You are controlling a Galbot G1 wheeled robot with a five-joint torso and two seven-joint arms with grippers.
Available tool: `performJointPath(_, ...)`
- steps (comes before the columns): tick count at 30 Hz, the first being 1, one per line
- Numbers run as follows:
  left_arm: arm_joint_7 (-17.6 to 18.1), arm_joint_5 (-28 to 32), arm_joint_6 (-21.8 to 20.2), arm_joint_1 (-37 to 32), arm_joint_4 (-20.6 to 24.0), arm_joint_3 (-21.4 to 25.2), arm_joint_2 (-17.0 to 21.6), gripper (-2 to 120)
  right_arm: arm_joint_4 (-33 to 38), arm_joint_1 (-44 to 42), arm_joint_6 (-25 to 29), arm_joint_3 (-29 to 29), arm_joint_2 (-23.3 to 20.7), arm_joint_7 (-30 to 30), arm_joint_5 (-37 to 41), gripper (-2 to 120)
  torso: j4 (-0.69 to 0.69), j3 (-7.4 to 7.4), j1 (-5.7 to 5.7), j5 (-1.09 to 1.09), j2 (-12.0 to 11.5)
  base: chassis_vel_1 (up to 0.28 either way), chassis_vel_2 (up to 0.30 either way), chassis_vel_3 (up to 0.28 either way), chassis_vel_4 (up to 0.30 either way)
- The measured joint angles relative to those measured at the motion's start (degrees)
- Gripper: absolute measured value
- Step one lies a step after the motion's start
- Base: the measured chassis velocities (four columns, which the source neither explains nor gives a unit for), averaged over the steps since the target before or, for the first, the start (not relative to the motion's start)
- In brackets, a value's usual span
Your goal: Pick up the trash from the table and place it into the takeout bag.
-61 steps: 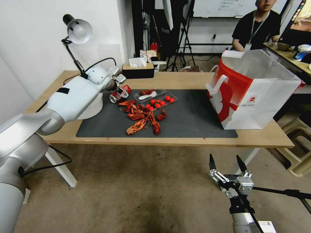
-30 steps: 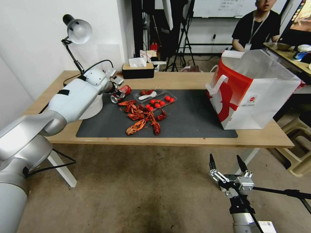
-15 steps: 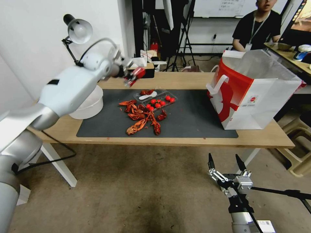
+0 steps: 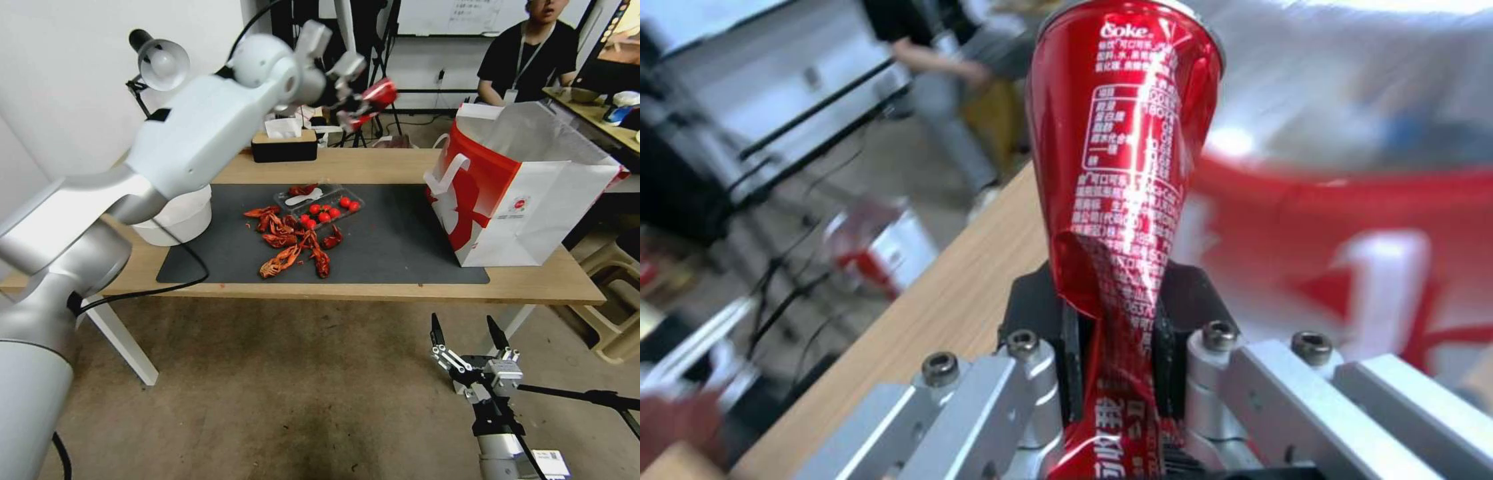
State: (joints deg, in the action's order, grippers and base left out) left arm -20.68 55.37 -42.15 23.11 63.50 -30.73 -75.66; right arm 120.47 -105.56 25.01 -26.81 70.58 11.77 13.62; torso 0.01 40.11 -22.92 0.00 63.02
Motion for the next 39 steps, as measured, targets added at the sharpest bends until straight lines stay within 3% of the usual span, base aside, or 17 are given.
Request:
performJointPath(1, 0.0, 0.0, 0.0, 0.0, 0.0, 0.0, 0.0, 13, 0.0, 0.0, 0.0, 0.0, 0.0, 0.0, 0.0, 100, 0.0, 0.0, 0.0, 0.0, 0.0, 0.0, 0.0, 0.0, 0.0)
performJointPath(5, 0.3, 1.6, 0.0, 3.3, -1.2, -0.9, -8.1, 13, -0.5, 0.5, 0.0, 0.0, 0.0, -0.1, 0.5, 100, -0.02, 0.0, 0.0, 0.02, 0.0, 0.0, 0.0, 0.0, 0.0)
performJointPath(6, 0.3, 1.6, 0.0, 3.3, -1.2, -0.9, -8.1, 13, -0.5, 0.5, 0.0, 0.0, 0.0, -0.1, 0.5, 100, -0.02, 0.0, 0.0, 0.02, 0.0, 0.0, 0.0, 0.0, 0.0)
performJointPath(9, 0.9, 2.0, 0.0, 5.0, -4.1, -1.0, -15.0, 13, -0.6, 0.6, 0.1, 0.0, 0.0, -0.1, 0.7, 100, -0.04, 0.0, 0.0, 0.04, 0.0, 0.0, 0.0, 0.0, 0.0)
performJointPath(12, 1.5, 2.2, 0.0, 5.6, -5.8, -1.4, -16.9, 13, -0.6, 0.5, 0.2, -0.2, 0.0, -0.2, 1.0, 100, -0.09, -0.01, 0.0, 0.05, 0.0, 0.0, 0.0, 0.0, 0.0)
performJointPath(18, 3.1, 2.3, 0.4, 5.1, -7.6, -2.8, -17.0, 13, -0.8, 0.1, 1.0, -1.0, -0.2, -0.5, 1.9, 100, 0.03, 0.0, 0.0, -0.02, 0.0, 0.0, 0.0, 0.0, 0.0)
performJointPath(23, 5.8, 4.8, 2.6, 3.4, -7.4, -5.0, -16.9, 13, -1.3, -0.2, 1.8, -1.5, -0.6, -0.7, 2.8, 100, -0.03, 0.0, 0.0, 0.0, 0.0, 0.0, 0.0, 0.0, 0.0)
performJointPath(33, 8.3, 8.6, 5.5, 2.6, -6.8, -7.4, -16.7, 13, -1.5, -0.4, 2.6, -1.8, -1.2, -0.9, 3.6, 100, -0.01, 0.0, 0.0, 0.0, 0.0, 0.0, 0.0, 0.0, 0.0)
performJointPath(36, 10.1, 11.5, 8.8, 2.1, -6.5, -9.6, -16.6, 13, -1.5, -0.5, 2.9, -1.9, -1.4, -0.9, 3.8, 100, -0.01, 0.0, 0.0, 0.0, 0.0, 0.0, 0.0, 0.0, 0.0)
performJointPath(39, 11.5, 12.1, 9.5, 2.0, -6.1, -10.5, -16.6, 14, -1.6, -0.5, 3.0, -1.9, -1.5, -1.0, 3.9, 100, -0.01, 0.0, 0.0, 0.0, 0.0, 0.0, 0.0, 0.0, 0.0)
